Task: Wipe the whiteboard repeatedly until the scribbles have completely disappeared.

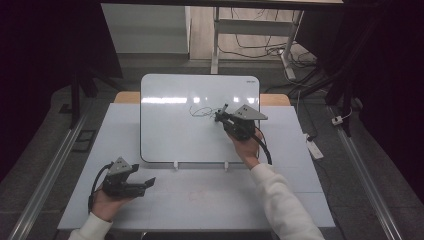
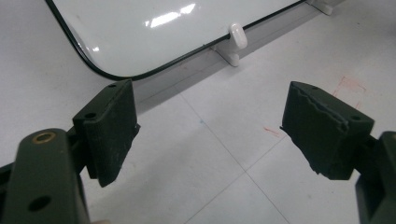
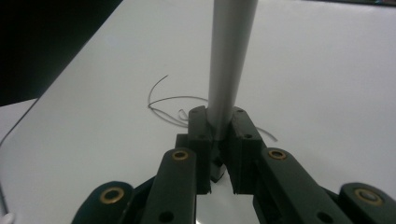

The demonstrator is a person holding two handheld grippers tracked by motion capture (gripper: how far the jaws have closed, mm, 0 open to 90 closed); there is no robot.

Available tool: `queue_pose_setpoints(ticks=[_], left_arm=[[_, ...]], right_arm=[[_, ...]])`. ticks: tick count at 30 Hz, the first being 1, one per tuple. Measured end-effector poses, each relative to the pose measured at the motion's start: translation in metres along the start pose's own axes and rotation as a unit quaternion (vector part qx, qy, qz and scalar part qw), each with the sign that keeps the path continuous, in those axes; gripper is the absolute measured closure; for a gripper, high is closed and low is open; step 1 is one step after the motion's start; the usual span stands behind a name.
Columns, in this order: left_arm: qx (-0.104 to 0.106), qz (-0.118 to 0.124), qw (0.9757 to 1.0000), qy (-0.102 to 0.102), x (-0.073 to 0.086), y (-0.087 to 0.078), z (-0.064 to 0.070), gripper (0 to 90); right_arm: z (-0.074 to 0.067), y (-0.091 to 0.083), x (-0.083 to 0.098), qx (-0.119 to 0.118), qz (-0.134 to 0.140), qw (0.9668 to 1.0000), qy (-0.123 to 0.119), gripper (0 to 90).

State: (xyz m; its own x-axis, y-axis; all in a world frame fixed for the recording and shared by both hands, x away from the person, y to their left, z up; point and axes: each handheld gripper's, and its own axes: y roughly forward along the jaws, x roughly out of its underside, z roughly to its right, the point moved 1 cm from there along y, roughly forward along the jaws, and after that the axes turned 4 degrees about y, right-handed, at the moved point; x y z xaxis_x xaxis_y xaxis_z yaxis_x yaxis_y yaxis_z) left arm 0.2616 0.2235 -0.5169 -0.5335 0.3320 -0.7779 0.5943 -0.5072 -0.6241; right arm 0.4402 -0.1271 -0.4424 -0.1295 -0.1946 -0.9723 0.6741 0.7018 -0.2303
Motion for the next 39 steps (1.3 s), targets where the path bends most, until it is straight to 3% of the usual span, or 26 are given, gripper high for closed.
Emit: queue_pose_setpoints(ticks=[3, 5, 7, 12, 14, 17, 21, 25, 28, 30, 32, 35, 39], left_arm=[[0.0, 0.0, 1.0, 0.0, 0.0, 0.0, 0.0, 18.8], [0.0, 0.0, 1.0, -0.001, 0.0, 0.0, 0.0, 18.8], [0.0, 0.001, 1.0, -0.002, 0.0, 0.0, -0.001, 18.8], [0.0, -0.001, 1.0, -0.001, 0.0, 0.001, -0.001, 18.8], [0.0, 0.0, 1.0, -0.001, 0.0, 0.0, 0.0, 18.8], [-0.001, 0.001, 1.0, -0.001, 0.0, 0.0, 0.0, 18.8], [0.0, 0.0, 1.0, -0.001, 0.0, 0.0, -0.001, 18.8], [-0.001, 0.0, 1.0, -0.002, 0.0, 0.0, -0.001, 18.8], [-0.002, 0.001, 1.0, -0.001, 0.0, 0.0, -0.001, 18.8], [-0.001, 0.001, 1.0, 0.0, 0.0, -0.001, -0.001, 18.8], [0.0, 0.001, 1.0, -0.001, 0.0, 0.0, -0.001, 18.8], [0.001, 0.001, 1.0, -0.001, 0.0, 0.0, -0.001, 18.8], [0.0, 0.0, 1.0, -0.002, 0.0, 0.001, -0.002, 18.8]], right_arm=[[0.015, -0.001, -0.009, 0.034, 0.023, 0.999, 0.02, 80.9], [0.025, -0.002, -0.014, 0.044, 0.032, 0.998, 0.032, 80.9], [0.023, -0.002, -0.014, 0.041, 0.03, 0.9983, 0.03, 81.0], [0.0, 0.002, 0.001, -0.003, 0.005, 0.9999, 0.013, 81.0], [-0.001, 0.003, -0.001, 0.002, 0.007, 1.0, 0.002, 81.0], [0.012, 0.002, -0.01, 0.032, 0.028, 0.999, 0.017, 81.0], [0.026, 0.001, -0.017, 0.048, 0.048, 0.997, 0.036, 81.0], [0.016, 0.005, -0.01, 0.025, 0.038, 0.9985, 0.031, 81.0], [0.004, 0.008, -0.007, 0.01, 0.023, 0.9996, 0.008, 81.0], [0.006, 0.008, -0.01, 0.021, 0.028, 0.9994, 0.007, 81.0], [0.017, 0.006, -0.014, 0.04, 0.042, 0.998, 0.026, 81.0], [0.024, 0.003, -0.016, 0.046, 0.048, 0.9972, 0.035, 81.0], [0.008, 0.006, -0.006, 0.006, 0.022, 0.9996, 0.018, 81.0]])
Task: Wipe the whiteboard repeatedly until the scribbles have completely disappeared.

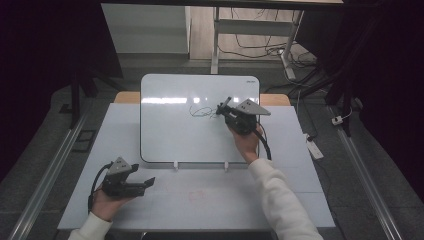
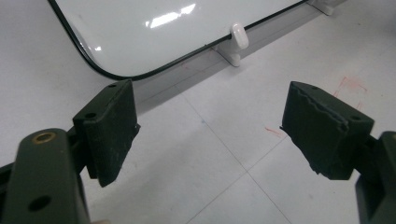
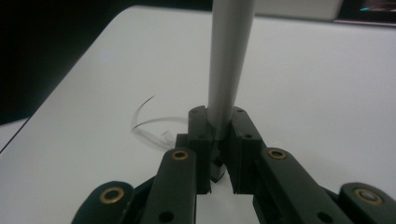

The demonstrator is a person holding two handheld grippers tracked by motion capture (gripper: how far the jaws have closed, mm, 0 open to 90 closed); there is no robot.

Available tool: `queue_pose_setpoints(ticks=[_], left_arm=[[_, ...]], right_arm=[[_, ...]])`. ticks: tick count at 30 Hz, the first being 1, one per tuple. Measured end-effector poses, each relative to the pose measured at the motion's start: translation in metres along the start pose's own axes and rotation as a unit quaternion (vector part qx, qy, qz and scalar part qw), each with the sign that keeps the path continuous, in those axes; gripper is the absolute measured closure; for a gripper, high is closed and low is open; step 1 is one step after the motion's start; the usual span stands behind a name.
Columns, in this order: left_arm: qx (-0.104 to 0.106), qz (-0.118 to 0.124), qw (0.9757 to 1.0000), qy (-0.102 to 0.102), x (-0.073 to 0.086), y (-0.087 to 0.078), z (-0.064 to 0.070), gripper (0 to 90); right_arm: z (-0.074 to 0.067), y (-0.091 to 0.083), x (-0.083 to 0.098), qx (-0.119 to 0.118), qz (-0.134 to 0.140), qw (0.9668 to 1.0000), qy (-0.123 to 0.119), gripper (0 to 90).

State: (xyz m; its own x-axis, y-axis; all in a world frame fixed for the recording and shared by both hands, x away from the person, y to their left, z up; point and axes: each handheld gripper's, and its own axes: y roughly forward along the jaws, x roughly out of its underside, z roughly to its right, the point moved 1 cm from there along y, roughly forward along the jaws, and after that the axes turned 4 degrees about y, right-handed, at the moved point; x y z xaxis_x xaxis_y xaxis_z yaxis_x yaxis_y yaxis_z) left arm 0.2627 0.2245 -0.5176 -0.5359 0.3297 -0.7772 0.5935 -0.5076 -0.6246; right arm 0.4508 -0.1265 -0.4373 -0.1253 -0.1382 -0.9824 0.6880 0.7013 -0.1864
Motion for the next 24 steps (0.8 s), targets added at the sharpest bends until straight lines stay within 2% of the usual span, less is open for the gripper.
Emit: queue_pose_setpoints(ticks=[2, 3, 5, 7, 9, 10, 13, 15, 17, 20, 22, 24], left_arm=[[0.0, 0.0, 1.0, 0.001, 0.0, 0.0, 0.001, 18.8], [-0.001, 0.0, 1.0, 0.001, 0.0, -0.001, 0.001, 18.8], [-0.001, 0.0, 1.0, 0.001, 0.0, -0.001, 0.001, 18.8], [-0.001, 0.001, 1.0, 0.001, 0.0, -0.001, 0.001, 18.8], [0.0, 0.0, 1.0, 0.001, 0.0, 0.0, 0.0, 18.8], [0.0, -0.001, 1.0, 0.0, 0.0, 0.0, -0.001, 18.8], [0.001, -0.002, 1.0, -0.001, 0.0, 0.001, -0.001, 18.8], [0.0, -0.001, 1.0, 0.001, 0.0, 0.0, 0.0, 18.8], [-0.001, 0.0, 1.0, 0.001, 0.0, 0.0, 0.0, 18.8], [0.0, 0.0, 1.0, 0.001, 0.0, 0.0, 0.0, 18.8], [0.0, 0.0, 1.0, 0.001, 0.0, 0.0, 0.0, 18.8], [0.0, -0.001, 1.0, 0.0, 0.0, 0.0, -0.001, 18.8]], right_arm=[[-0.006, 0.001, 0.001, -0.003, -0.007, 0.9998, -0.016, 81.0], [-0.004, 0.001, -0.001, 0.001, -0.002, 0.9999, -0.013, 81.0], [0.006, 0.001, -0.008, 0.022, 0.015, 0.9996, 0.005, 80.9], [0.017, 0.001, -0.012, 0.032, 0.028, 0.9988, 0.024, 81.0], [0.018, 0.002, -0.012, 0.031, 0.032, 0.9987, 0.026, 81.0], [0.016, 0.003, -0.011, 0.023, 0.028, 0.9991, 0.024, 81.0], [-0.001, 0.006, -0.002, -0.009, 0.006, 0.9999, 0.006, 81.0], [-0.009, 0.007, 0.002, -0.018, -0.005, 0.9998, -0.011, 81.0], [-0.008, 0.007, -0.001, -0.009, -0.001, 0.9998, -0.015, 81.0], [0.01, 0.004, -0.01, 0.021, 0.022, 0.9995, 0.011, 81.0], [0.013, 0.002, -0.009, 0.02, 0.022, 0.9995, 0.013, 80.9], [0.006, 0.001, -0.005, 0.007, 0.008, 0.9999, 0.0, 81.0]])
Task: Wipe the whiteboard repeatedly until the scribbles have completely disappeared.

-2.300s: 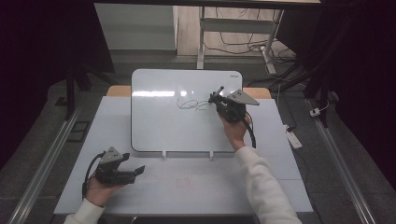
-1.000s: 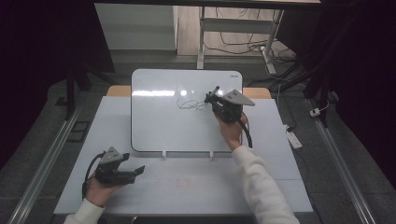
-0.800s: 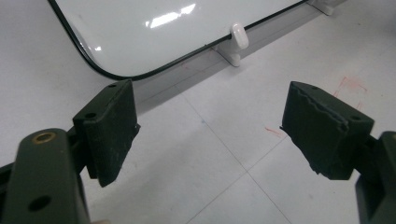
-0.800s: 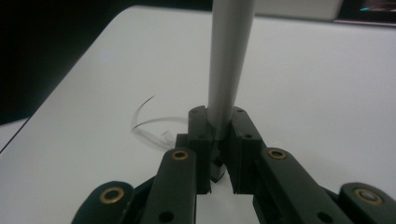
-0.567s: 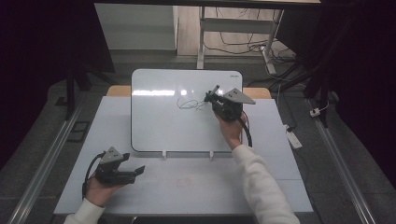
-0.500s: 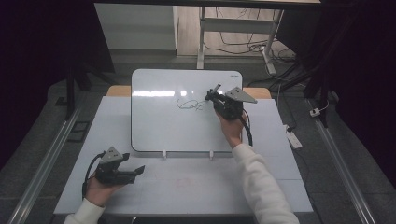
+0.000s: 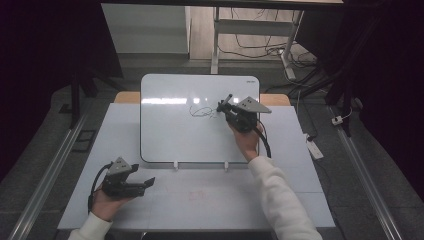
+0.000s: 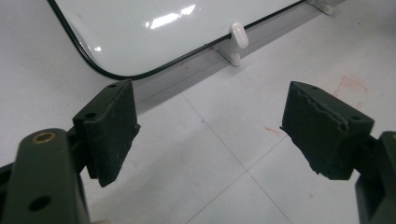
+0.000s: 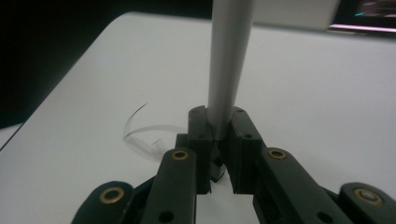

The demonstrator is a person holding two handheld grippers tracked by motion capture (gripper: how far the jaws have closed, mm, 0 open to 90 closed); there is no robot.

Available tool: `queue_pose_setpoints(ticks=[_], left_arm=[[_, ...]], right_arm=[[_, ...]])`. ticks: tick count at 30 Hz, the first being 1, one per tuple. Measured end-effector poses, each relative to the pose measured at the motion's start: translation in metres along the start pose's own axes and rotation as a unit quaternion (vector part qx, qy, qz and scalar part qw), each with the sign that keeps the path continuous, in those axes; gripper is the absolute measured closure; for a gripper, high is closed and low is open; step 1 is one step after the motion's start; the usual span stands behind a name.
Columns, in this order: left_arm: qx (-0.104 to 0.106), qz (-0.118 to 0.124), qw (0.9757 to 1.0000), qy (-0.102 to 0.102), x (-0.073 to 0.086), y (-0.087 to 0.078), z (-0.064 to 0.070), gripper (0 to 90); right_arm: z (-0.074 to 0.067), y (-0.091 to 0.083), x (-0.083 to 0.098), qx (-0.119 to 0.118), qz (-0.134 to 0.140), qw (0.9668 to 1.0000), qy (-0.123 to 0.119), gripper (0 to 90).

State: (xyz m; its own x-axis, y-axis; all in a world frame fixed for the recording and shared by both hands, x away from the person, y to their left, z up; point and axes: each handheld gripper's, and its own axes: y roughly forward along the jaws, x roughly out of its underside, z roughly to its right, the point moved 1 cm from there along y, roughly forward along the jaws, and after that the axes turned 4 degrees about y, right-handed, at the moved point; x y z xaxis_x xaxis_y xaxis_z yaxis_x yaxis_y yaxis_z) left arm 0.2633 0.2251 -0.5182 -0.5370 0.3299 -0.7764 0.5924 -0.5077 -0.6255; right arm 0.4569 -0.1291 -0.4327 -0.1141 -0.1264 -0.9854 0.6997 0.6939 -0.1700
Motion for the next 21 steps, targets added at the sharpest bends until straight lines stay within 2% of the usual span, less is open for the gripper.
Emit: queue_pose_setpoints(ticks=[2, 4, 5, 8, 10, 11, 13, 15, 17, 21], left_arm=[[0.0, 0.0, 1.0, 0.0, 0.0, 0.0, 0.0, 18.8], [0.0, 0.0, 1.0, 0.001, 0.0, 0.0, 0.001, 18.8], [-0.001, 0.0, 1.0, 0.002, 0.0, 0.0, 0.001, 18.9], [-0.001, 0.001, 1.0, 0.002, 0.0, 0.0, 0.002, 18.8], [-0.001, 0.001, 1.0, 0.001, 0.0, -0.001, 0.001, 18.8], [-0.001, 0.001, 1.0, 0.001, 0.0, 0.0, 0.001, 18.8], [0.0, 0.0, 1.0, -0.001, 0.0, 0.001, 0.0, 18.8], [-0.001, -0.001, 1.0, 0.0, 0.0, 0.001, 0.001, 18.8], [-0.001, -0.001, 1.0, 0.003, 0.0, 0.0, 0.001, 18.8], [-0.001, 0.002, 1.0, 0.001, 0.0, -0.001, 0.0, 18.9]], right_arm=[[-0.013, -0.001, 0.01, -0.027, -0.018, 0.9994, -0.013, 81.0], [-0.02, -0.004, 0.016, -0.031, -0.024, 0.9989, -0.026, 80.9], [-0.019, -0.004, 0.016, -0.031, -0.024, 0.9989, -0.025, 81.0], [-0.008, -0.005, 0.008, -0.001, -0.007, 0.9999, -0.015, 80.9], [-0.004, -0.006, 0.007, 0.002, 0.0, 1.0, 0.001, 81.0], [-0.007, -0.005, 0.009, -0.001, -0.002, 1.0, -0.002, 80.9], [-0.017, -0.002, 0.014, -0.025, -0.011, 0.9996, -0.006, 81.0], [-0.028, 0.003, 0.017, -0.038, -0.02, 0.9988, -0.025, 81.0], [-0.029, 0.006, 0.015, -0.035, -0.017, 0.9989, -0.025, 81.0], [-0.017, 0.006, 0.007, -0.009, 0.001, 0.9999, -0.015, 81.0]])
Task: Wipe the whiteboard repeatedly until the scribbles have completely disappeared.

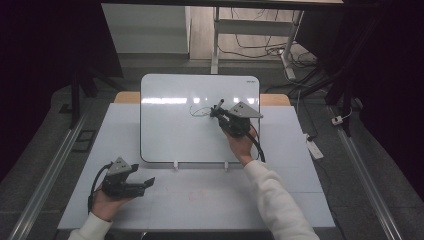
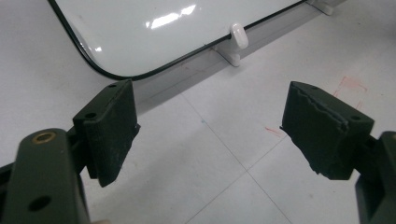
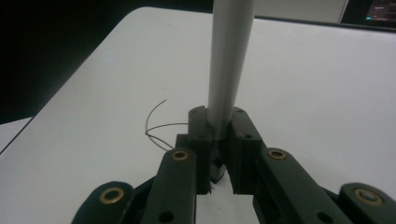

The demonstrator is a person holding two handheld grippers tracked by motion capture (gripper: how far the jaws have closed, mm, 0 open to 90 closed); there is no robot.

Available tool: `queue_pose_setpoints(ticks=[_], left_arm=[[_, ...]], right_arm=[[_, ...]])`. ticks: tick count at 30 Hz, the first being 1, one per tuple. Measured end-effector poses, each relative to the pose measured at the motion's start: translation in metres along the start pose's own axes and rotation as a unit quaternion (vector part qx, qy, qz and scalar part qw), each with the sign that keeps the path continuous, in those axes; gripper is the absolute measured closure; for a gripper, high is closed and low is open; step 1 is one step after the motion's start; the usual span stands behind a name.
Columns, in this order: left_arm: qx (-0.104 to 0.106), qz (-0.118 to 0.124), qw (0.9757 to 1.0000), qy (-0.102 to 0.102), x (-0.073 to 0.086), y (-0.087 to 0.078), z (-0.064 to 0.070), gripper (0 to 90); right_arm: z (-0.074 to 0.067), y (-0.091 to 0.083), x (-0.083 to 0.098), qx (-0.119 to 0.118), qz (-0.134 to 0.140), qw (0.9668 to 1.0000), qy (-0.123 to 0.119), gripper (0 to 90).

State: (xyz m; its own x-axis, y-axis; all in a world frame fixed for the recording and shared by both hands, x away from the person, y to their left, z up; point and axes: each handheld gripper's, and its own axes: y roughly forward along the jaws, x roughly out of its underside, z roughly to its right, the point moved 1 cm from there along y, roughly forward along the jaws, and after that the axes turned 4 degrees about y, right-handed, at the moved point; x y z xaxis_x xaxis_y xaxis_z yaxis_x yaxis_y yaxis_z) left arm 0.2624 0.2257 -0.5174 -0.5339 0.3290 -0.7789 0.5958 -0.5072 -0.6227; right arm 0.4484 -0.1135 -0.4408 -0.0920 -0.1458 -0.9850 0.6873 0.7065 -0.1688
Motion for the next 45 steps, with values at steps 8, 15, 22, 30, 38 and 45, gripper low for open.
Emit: queue_pose_setpoints(ticks=[8, 15, 22, 30, 38, 45], left_arm=[[-0.001, 0.001, 1.0, 0.001, 0.0, 0.0, 0.001, 18.9], [0.0, -0.002, 1.0, 0.001, 0.0, 0.002, 0.0, 18.8], [-0.001, 0.001, 1.0, 0.0, 0.0, 0.0, 0.0, 18.9], [-0.002, 0.0, 1.0, 0.001, 0.0, 0.0, 0.0, 18.8], [-0.001, -0.003, 1.0, 0.001, 0.0, 0.002, 0.0, 18.7], [-0.002, -0.001, 1.0, -0.001, 0.0, 0.0, -0.001, 18.8]], right_arm=[[-0.009, 0.0, 0.003, -0.011, -0.013, 0.9997, -0.017, 80.9], [-0.012, 0.002, 0.006, -0.022, -0.012, 0.9997, -0.006, 80.9], [0.004, 0.0, -0.004, 0.015, 0.006, 0.9999, 0.004, 80.9], [-0.006, -0.005, 0.004, -0.004, -0.015, 0.9997, -0.02, 80.9], [-0.006, -0.008, 0.006, -0.001, -0.018, 0.9994, -0.03, 80.9], [0.02, -0.004, -0.012, 0.04, 0.02, 0.9989, 0.015, 80.9]])
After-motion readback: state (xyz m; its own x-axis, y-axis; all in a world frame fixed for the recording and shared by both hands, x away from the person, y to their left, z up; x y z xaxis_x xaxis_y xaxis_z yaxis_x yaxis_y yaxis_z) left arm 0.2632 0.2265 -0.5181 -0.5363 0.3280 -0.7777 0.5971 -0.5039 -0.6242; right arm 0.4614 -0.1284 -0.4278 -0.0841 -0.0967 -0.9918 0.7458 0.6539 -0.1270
